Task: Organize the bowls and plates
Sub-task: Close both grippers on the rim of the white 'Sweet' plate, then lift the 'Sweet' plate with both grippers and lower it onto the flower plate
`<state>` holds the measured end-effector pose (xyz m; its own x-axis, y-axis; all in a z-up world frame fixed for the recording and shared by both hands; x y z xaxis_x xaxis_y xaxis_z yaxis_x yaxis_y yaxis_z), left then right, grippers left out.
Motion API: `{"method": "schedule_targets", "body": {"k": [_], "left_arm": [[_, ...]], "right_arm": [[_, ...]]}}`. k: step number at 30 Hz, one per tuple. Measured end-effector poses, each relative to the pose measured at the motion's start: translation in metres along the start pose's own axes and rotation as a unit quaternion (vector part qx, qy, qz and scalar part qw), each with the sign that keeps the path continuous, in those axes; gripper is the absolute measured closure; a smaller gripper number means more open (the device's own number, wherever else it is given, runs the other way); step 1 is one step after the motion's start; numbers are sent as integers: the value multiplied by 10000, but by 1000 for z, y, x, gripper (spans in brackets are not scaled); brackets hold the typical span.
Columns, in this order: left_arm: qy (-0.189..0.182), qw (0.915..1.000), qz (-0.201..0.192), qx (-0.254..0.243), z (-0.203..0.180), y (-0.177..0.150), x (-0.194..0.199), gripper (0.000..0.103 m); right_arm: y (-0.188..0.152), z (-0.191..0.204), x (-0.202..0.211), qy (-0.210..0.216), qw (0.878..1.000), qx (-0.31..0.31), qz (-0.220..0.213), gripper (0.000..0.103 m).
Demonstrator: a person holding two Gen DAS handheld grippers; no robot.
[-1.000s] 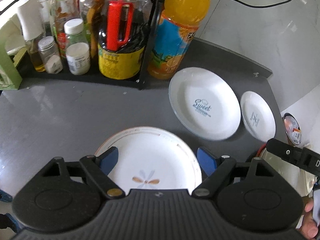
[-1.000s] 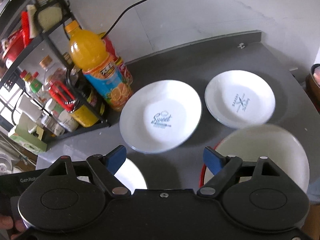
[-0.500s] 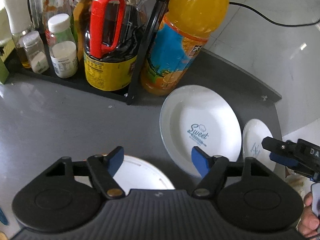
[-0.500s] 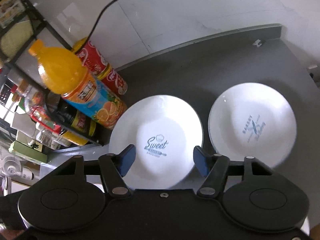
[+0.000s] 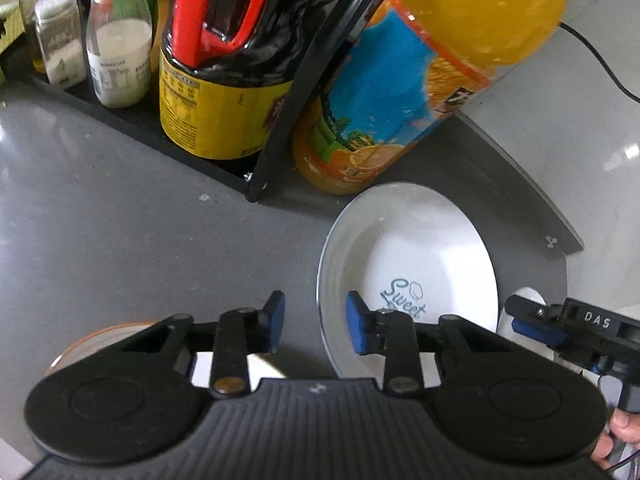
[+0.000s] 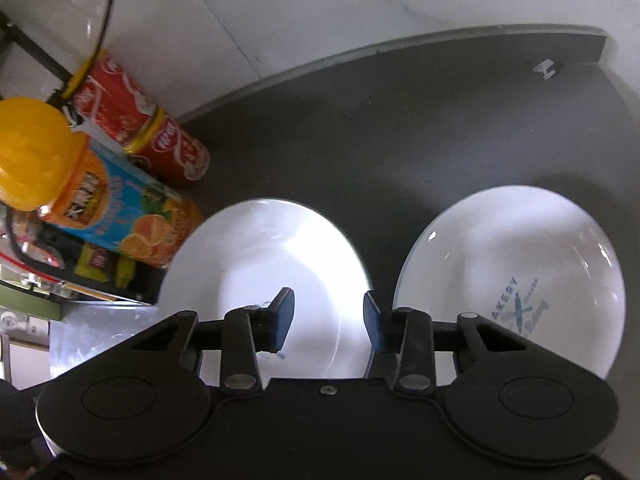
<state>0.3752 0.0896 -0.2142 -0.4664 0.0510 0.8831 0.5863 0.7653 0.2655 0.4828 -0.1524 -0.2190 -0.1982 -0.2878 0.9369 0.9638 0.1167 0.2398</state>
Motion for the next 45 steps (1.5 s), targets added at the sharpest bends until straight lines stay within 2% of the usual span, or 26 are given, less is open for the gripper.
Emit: {"method": "schedule_targets", "body": {"k": [10,20,23,25,29,36,45], "left_arm": [[138,9995,77,267,0,3,-33,79],[102,9988,149,449,1,3,-56,85],[121,9992,221,322,-5,2,-63,85],[64,9989,254,379,-5,2,-64,89],[74,9992,218,327,-4,1,-61,89],[4,9998,101,167,-2,1,-44,89],[-261,9991,5,348,19,3,-14,89]], "right_arm": [[10,-7,-25,-159,9993,206,259,66],[14,-7,-51,-163,9977,435,486,81],[16,-2,-56,-190,9968,568,524,82],[17,0,-56,-250,9963,626,531,82],[19,0,-53,-224,9966,608,518,84],[12,10,-28,-164,9967,766,219,90],[6,29,4,58,9956,931,-7,94]]}}
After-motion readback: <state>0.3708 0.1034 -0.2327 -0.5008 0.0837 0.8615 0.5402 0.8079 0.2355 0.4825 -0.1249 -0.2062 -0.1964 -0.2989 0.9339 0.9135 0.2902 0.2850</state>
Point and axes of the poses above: each gripper's, at about its wrist camera, not at the fingertips, and x roughly against the way its jaws point, z to its left, y to its top, the point moved 3 cm from there along -x, roughly the way its jaws point, and after that the axes turned 5 degrees about x, right-handed, at the moved point
